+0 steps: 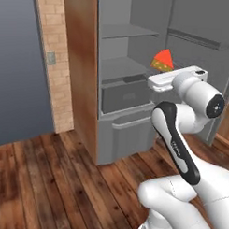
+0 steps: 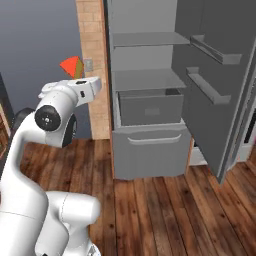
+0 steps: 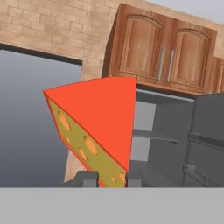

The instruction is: Take the cheese, steak, and lemon wedge from the fridge and place them on the plate on the dining counter to create an appetizer plate.

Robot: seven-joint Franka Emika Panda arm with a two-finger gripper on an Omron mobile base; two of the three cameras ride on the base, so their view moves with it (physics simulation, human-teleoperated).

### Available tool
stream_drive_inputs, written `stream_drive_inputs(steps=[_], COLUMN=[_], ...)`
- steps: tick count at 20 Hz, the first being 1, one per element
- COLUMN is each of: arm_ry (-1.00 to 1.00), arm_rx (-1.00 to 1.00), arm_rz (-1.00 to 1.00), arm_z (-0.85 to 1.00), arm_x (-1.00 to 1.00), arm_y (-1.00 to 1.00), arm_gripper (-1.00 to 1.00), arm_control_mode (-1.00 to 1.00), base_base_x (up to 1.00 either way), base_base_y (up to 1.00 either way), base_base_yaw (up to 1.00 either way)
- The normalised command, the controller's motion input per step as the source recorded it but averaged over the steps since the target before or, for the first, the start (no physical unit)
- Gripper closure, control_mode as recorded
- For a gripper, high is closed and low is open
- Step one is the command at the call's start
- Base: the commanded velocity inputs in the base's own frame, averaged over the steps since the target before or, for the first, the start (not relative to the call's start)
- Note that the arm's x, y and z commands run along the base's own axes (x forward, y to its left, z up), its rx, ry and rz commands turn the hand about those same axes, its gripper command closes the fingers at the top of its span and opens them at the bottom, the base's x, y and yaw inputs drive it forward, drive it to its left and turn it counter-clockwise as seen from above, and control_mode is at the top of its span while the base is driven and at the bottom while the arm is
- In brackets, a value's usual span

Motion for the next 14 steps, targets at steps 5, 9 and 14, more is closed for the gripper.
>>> stream_drive_inputs(steps=[5, 9, 14], arm_ry=[0.0, 0.0, 0.0], arm_rx=[0.0, 0.0, 0.0], arm_rz=[0.0, 0.0, 0.0], arm_z=[0.0, 0.0, 0.0], arm_x=[0.0, 0.0, 0.0], arm_y=[0.0, 0.0, 0.0], arm_gripper=[1.0, 1.0, 1.0], arm_control_mode=[1.0, 1.0, 1.0], base_base_x=[-1.0, -1.0, -1.0], base_base_y=[0.25, 0.21, 0.01], base_base_yaw=[-0.13, -0.12, -0.09])
